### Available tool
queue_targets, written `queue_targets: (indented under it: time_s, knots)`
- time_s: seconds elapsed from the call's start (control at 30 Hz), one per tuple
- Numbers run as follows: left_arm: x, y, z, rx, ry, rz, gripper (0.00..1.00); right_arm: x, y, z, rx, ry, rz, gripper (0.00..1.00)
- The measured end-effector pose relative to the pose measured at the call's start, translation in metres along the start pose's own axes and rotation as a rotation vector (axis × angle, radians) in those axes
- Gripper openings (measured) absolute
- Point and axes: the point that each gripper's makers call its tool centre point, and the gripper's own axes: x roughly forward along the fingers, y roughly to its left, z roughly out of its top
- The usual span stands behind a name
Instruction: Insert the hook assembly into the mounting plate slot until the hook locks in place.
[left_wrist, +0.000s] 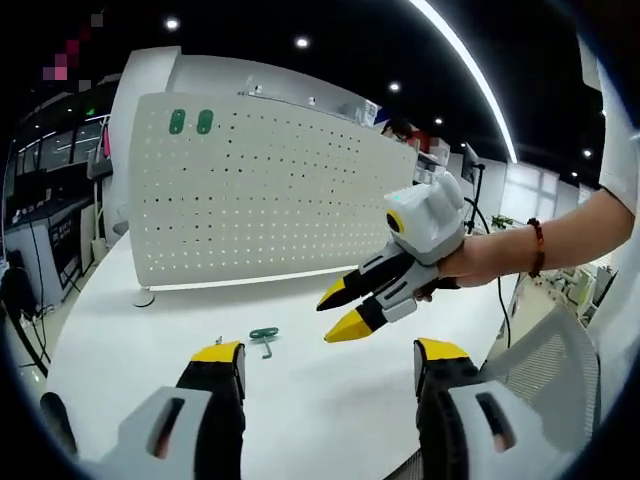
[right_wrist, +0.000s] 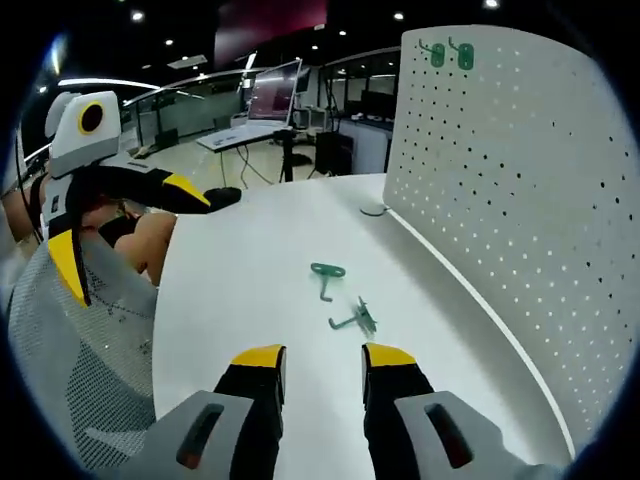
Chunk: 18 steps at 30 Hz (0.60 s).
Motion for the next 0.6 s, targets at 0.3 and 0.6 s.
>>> queue_targets:
  time_s: [0.3, 0.6]
  knots:
    - [-0.003, 0.004, -0.001, -0.002, -0.004, 0.009, 0.70, 0.010, -0.006, -0.003, -0.034, 0.047, 0.010, 0.28]
    - [-0.009, 0.014, 0.000, -0.016, -0.017, 0.039, 0.70, 0.028, -0.016, -0.002, -0.059, 0.087, 0.026, 0.27]
